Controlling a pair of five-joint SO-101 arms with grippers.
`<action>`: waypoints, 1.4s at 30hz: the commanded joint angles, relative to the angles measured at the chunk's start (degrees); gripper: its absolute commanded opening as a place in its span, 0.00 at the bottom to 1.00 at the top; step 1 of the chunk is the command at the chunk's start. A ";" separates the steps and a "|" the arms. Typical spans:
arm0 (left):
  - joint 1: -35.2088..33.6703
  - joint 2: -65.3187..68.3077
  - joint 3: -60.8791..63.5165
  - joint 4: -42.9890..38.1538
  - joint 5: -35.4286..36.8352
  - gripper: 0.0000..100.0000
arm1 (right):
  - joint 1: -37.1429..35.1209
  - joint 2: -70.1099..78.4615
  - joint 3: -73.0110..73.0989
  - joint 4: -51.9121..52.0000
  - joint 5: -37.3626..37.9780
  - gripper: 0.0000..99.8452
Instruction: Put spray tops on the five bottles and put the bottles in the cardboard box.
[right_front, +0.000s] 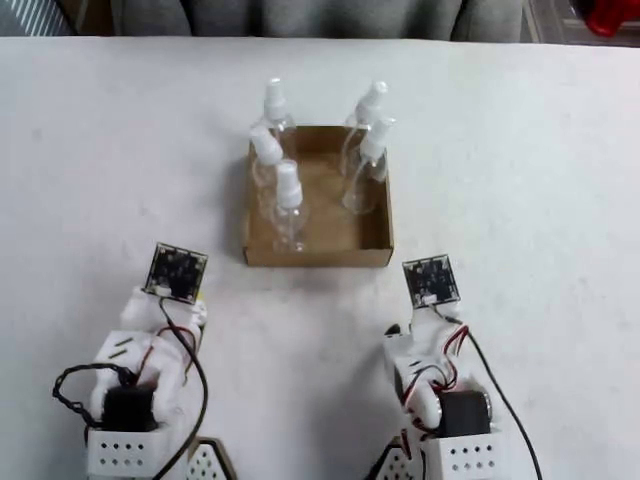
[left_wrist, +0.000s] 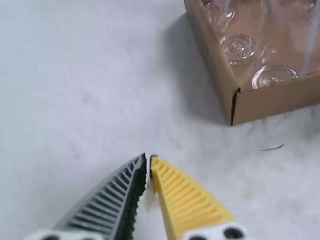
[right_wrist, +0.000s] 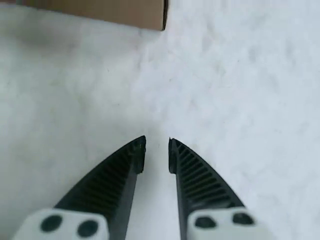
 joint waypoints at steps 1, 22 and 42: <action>-0.66 -0.66 -0.18 9.41 -0.44 0.02 | -0.75 -0.48 0.53 0.57 0.26 0.04; -0.57 -0.75 -0.18 17.32 -0.35 0.02 | -0.48 -0.48 0.53 0.57 0.44 0.04; -0.57 -0.75 -0.18 17.32 -0.35 0.02 | -0.48 -0.48 0.53 0.57 0.44 0.04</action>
